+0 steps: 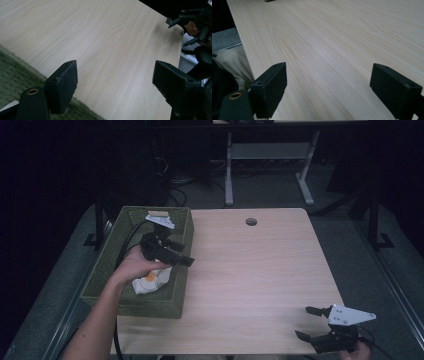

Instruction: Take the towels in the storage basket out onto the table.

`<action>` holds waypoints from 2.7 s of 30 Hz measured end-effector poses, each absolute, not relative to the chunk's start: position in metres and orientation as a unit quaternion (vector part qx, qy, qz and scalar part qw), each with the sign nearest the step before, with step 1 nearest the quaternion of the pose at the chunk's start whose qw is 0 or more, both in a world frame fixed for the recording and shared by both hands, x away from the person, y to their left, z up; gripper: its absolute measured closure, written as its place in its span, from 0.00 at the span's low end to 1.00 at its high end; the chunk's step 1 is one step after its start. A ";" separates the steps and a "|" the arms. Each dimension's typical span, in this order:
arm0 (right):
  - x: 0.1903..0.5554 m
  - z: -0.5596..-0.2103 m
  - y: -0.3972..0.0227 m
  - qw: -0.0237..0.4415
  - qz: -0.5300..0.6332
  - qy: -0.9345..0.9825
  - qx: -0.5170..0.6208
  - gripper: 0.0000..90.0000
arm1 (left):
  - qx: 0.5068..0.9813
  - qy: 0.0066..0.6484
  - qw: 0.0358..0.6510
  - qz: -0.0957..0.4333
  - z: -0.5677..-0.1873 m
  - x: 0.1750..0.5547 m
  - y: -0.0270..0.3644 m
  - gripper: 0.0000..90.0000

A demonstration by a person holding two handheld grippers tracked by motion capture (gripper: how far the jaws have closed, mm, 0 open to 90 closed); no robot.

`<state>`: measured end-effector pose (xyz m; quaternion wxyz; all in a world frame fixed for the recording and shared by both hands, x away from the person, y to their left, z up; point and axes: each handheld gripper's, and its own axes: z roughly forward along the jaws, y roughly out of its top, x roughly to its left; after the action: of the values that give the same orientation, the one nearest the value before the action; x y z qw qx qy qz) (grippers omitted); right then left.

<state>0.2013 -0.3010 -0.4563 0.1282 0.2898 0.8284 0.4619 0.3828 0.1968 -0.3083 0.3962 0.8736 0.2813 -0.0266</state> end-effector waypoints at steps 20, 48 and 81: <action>0.201 -0.457 -0.302 0.131 0.467 0.824 0.292 0.15 | 0.860 0.343 0.379 -0.001 -0.319 0.383 0.246 0.23; 0.200 -0.457 -0.302 0.128 0.467 0.825 0.292 0.15 | 0.856 0.422 0.296 0.033 -0.357 0.392 0.277 0.23; 0.202 -0.458 -0.300 0.128 0.470 0.822 0.295 0.15 | 0.874 0.475 0.074 0.065 -0.422 0.416 0.266 0.30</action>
<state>0.2022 -0.3001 -0.4581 0.1284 0.2950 0.8220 0.4700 0.4159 0.2665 -0.4218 0.0738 0.8743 0.4755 0.0646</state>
